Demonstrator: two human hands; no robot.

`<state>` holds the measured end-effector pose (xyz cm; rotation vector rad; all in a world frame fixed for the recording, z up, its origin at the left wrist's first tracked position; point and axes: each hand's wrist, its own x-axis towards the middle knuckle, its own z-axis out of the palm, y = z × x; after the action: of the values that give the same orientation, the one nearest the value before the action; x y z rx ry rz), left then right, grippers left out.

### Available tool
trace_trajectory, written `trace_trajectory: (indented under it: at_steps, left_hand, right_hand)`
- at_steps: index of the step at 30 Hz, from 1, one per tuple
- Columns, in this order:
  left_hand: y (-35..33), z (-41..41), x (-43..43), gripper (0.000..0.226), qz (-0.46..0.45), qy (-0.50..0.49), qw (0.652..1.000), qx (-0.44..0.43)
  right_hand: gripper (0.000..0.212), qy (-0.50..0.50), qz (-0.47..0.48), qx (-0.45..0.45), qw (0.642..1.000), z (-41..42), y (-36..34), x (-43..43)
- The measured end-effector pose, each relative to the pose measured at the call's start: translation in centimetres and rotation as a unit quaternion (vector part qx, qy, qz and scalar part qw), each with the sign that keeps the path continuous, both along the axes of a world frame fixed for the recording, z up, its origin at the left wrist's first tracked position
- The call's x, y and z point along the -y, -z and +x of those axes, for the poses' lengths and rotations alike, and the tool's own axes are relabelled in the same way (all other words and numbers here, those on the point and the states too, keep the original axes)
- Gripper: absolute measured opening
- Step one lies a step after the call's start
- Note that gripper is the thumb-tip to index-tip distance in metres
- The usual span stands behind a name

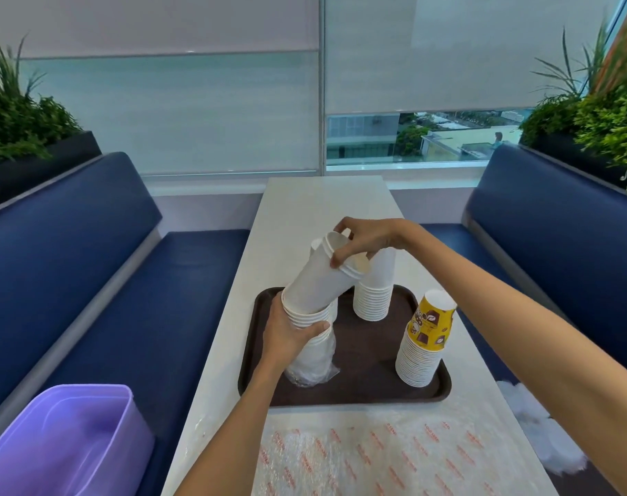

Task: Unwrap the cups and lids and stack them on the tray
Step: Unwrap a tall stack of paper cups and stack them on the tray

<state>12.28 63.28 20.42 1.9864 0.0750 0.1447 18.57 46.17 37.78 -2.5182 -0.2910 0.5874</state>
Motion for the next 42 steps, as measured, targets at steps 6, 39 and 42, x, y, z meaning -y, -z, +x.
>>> trace_trajectory:
  at_steps: [6, 39, 42]
  left_hand:
    - [0.2, -0.1, -0.1, 0.093, -0.026, -0.006, 1.000, 0.014]
    - [1.3, 0.6, -0.2, 0.092, 0.022, -0.002, 1.000, -0.001]
    - [1.3, 0.5, -0.1, 0.094, 0.027, -0.003, 1.000, 0.000]
  right_hand:
    - [0.084, -0.030, -0.156, -0.049, 0.986, -0.5, 0.9, 0.8]
    - [0.095, 0.422, 0.178, 0.213, 0.863, 5.9, 11.4, 3.2]
    - [0.118, 0.444, 0.206, 0.168, 0.856, 5.7, 12.3, 3.1]
